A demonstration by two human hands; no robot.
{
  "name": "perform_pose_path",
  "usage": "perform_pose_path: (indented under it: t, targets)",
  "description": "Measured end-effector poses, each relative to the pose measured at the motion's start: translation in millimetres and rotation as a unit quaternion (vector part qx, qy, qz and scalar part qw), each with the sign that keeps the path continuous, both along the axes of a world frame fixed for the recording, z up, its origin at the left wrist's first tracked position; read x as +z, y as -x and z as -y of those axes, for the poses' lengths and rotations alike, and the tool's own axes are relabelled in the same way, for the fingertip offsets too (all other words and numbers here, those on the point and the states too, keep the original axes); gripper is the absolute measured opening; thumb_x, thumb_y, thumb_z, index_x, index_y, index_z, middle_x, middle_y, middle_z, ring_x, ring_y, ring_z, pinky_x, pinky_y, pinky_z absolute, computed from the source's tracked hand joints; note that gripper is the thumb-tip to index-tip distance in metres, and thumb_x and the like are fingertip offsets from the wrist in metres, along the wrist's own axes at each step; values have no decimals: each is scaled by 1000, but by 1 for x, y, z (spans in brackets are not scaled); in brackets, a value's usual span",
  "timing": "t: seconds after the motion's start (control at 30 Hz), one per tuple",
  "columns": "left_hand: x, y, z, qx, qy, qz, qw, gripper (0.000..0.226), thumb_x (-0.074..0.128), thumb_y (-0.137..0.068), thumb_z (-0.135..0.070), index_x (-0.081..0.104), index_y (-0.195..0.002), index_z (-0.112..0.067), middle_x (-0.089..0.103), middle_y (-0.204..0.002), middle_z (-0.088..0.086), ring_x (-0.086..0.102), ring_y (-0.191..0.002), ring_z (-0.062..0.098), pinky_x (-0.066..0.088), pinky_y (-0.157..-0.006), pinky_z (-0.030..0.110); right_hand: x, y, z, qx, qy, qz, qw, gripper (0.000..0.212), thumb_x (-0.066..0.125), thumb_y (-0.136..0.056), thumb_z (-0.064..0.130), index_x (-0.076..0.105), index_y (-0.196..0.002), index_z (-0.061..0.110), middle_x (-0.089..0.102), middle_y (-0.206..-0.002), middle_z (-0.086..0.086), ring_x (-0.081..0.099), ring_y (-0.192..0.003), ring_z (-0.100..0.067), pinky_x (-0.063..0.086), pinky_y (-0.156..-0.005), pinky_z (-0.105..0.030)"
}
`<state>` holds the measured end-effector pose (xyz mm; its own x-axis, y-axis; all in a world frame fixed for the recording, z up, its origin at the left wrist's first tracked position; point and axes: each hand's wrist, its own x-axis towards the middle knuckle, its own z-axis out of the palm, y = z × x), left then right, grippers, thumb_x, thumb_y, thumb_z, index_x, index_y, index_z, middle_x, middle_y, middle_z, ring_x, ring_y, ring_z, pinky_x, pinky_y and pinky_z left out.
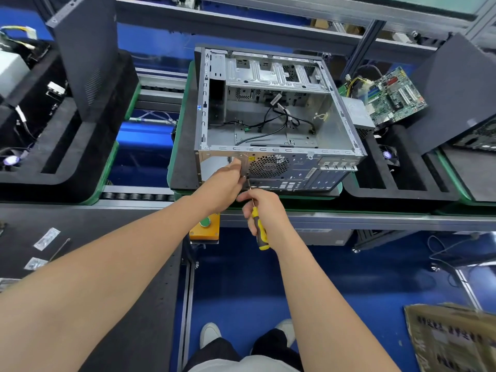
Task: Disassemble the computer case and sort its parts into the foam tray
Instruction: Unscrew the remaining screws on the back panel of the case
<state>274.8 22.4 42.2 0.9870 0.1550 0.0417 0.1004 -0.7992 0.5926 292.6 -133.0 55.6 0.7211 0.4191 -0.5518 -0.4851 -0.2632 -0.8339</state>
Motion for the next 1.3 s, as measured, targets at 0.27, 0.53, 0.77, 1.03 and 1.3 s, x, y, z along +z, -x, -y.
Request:
perform_pose_path:
  t: [0.27,0.53,0.77,1.03,1.3]
  targets:
    - [3,2,-2,-10,15,8,1000,12,49,-105,-19,37,-102,-17,50,-87,-2,48,-77,19,33,-66,32,-14,13,11,-70,-482,-414,769,33,38,-113,25,61,-112,1,57,-70,-7,31,-31,-5,29,-29,-15]
    - [5,1,-2,-18,1,3,1000,10,48,-105,-18,40,-101,-14,52,-91,2,50,-80,21,37,-69,33,-4,10,4,-50,-233,-150,960,25,40,-113,21,58,-106,5,48,-59,-2,32,-29,-11,27,-30,-22]
    - [4,1,-1,-7,0,-6,1000,9,48,-106,-19,40,-107,-15,53,-93,2,51,-80,20,38,-69,32,-2,26,-10,86,364,415,829,13,44,-111,28,46,-99,22,52,-76,1,49,-65,-24,37,-59,-35]
    - [1,1,-2,-6,-2,4,1000,14,49,-105,-19,35,-104,-20,47,-86,-4,47,-76,17,32,-63,30,-5,13,-4,20,163,266,950,28,44,-107,33,64,-91,21,64,-67,-5,57,-50,-28,45,-45,-33]
    - [3,2,-2,-9,10,-2,1000,8,48,-105,-19,42,-106,-13,53,-95,3,51,-84,21,38,-71,33,-5,0,8,-37,-185,-137,973,27,46,-110,21,64,-115,2,55,-65,-5,39,-37,-17,32,-42,-26]
